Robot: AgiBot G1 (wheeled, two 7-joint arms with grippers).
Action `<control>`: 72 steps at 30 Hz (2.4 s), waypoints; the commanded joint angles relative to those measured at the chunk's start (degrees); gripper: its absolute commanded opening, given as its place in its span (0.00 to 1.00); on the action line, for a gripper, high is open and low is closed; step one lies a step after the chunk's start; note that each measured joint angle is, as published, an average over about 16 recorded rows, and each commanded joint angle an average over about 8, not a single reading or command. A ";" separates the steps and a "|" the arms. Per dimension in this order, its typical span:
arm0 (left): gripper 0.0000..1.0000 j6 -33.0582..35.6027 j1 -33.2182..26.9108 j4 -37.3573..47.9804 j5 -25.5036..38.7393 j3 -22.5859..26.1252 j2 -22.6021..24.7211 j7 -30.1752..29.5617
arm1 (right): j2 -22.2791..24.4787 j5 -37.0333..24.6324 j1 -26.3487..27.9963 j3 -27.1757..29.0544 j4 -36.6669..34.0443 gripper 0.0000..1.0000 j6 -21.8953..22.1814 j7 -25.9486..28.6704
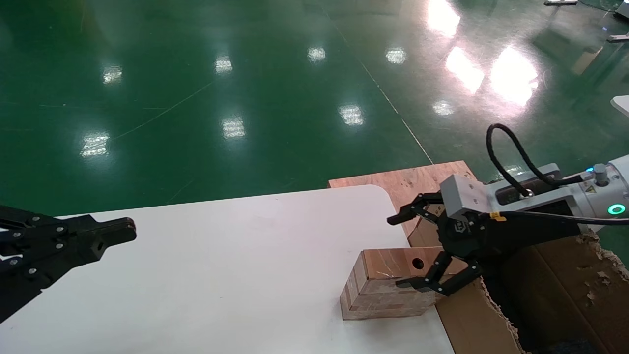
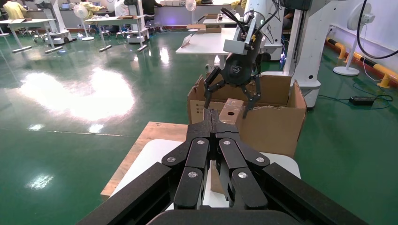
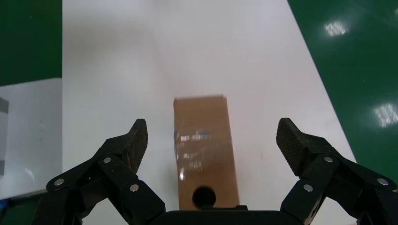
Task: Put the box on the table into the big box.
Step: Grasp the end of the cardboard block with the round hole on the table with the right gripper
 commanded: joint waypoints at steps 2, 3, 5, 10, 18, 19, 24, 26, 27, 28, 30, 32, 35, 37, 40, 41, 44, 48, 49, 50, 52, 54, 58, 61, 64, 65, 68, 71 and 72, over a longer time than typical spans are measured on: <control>0.00 0.00 0.00 0.00 0.00 0.00 0.00 0.00 | 0.15 0.30 1.54 -2.77 -0.61 1.00 -0.02 -0.69; 0.00 0.00 0.00 0.00 0.00 0.00 0.00 0.00 | 0.13 0.50 2.01 -3.68 -0.81 1.00 -0.02 -0.89; 0.00 0.00 0.00 0.00 0.00 0.00 0.00 0.00 | 0.06 0.93 2.87 -5.44 -1.19 1.00 -0.02 -1.28; 0.00 0.00 0.00 0.00 0.00 0.00 0.00 0.00 | -0.24 2.18 4.76 -9.78 -2.09 1.00 -0.02 -2.27; 0.00 0.00 0.00 0.00 0.00 0.01 0.00 0.00 | -0.71 3.63 7.59 -16.56 -3.77 1.00 0.01 -4.22; 0.00 0.00 0.00 0.00 0.00 0.01 0.00 0.00 | -0.79 3.73 7.98 -17.35 -4.07 1.00 0.02 -4.50; 0.00 0.00 0.00 0.00 -0.01 0.01 0.00 0.00 | -1.44 4.21 9.65 -21.29 -5.86 1.00 0.05 -5.99; 0.00 0.00 0.00 0.00 -0.01 0.01 0.00 0.00 | -1.81 4.51 10.16 -22.82 -6.59 1.00 0.06 -6.56; 0.00 0.00 0.00 0.00 -0.01 0.01 0.00 0.00 | -2.00 4.69 10.38 -23.59 -6.94 1.00 0.07 -6.84; 0.00 0.00 0.00 0.00 -0.01 0.01 0.00 0.00 | -2.19 4.88 10.60 -24.35 -7.26 1.00 0.07 -7.12; 0.00 0.00 0.00 0.00 -0.01 0.01 0.00 0.00 | -2.55 5.29 11.01 -25.80 -7.87 1.00 0.08 -7.66; 0.00 0.00 0.00 0.00 -0.01 0.01 0.00 0.01 | -2.89 5.71 11.43 -27.20 -8.46 1.00 0.10 -8.19; 0.00 0.00 0.00 0.00 -0.01 0.01 0.00 0.01 | -3.39 6.32 12.10 -29.21 -9.42 1.00 0.13 -8.98; 0.00 0.00 0.00 0.00 -0.01 0.01 0.00 0.01 | -3.73 6.69 12.58 -30.45 -10.16 1.00 0.17 -9.50; 0.00 -0.01 0.00 0.01 -0.01 0.01 -0.01 0.01 | -4.13 7.14 13.20 -31.86 -11.13 1.00 0.20 -10.10; 0.01 -0.01 0.00 0.01 -0.01 0.01 -0.01 0.01 | -4.25 7.27 13.38 -32.24 -11.42 1.00 0.22 -10.25; 0.32 -0.01 0.01 0.02 -0.02 0.01 -0.01 0.01 | -4.49 7.56 13.72 -32.98 -12.00 1.00 0.23 -10.50; 0.82 -0.02 0.01 0.02 -0.02 0.00 -0.01 0.01 | -4.59 7.74 13.88 -33.25 -12.22 0.78 0.24 -10.55; 0.94 -0.02 0.01 0.02 -0.02 0.00 -0.01 0.01 | -4.58 7.74 13.88 -33.21 -12.19 0.66 0.24 -10.53; 1.00 -0.02 0.01 0.02 -0.02 0.00 -0.01 0.01 | -4.57 7.72 13.86 -33.16 -12.15 0.53 0.24 -10.52; 1.00 -0.02 0.01 0.02 -0.02 0.01 -0.01 0.01 | -4.53 7.69 13.82 -33.04 -12.06 0.28 0.24 -10.49; 1.00 -0.02 0.01 0.02 -0.02 0.01 -0.01 0.01 | -4.50 7.64 13.77 -32.93 -11.98 0.06 0.25 -10.46; 1.00 -0.02 0.01 0.02 -0.02 0.01 -0.01 0.01 | -4.45 7.54 13.67 -32.76 -11.86 0.00 0.25 -10.42; 1.00 -0.02 0.01 0.02 -0.02 0.00 -0.01 0.01 | -4.42 7.49 13.61 -32.66 -11.79 0.00 0.25 -10.41; 1.00 -0.02 0.01 0.02 -0.02 0.00 -0.01 0.01 | -4.39 7.44 13.57 -32.58 -11.73 0.00 0.25 -10.39; 1.00 -0.02 0.01 0.02 -0.02 0.00 -0.01 0.01 | -4.39 7.42 13.56 -32.56 -11.72 0.00 0.25 -10.39; 1.00 -0.02 0.01 0.02 -0.02 0.00 -0.01 0.01 | -4.38 7.39 13.52 -32.51 -11.68 0.00 0.25 -10.38; 1.00 -0.02 0.01 0.02 -0.02 0.00 -0.01 0.01 | -4.37 7.37 13.50 -32.46 -11.66 0.00 0.25 -10.37; 1.00 -0.02 0.01 0.02 -0.02 0.01 -0.01 0.01 | -4.37 7.37 13.49 -32.45 -11.65 0.00 0.25 -10.36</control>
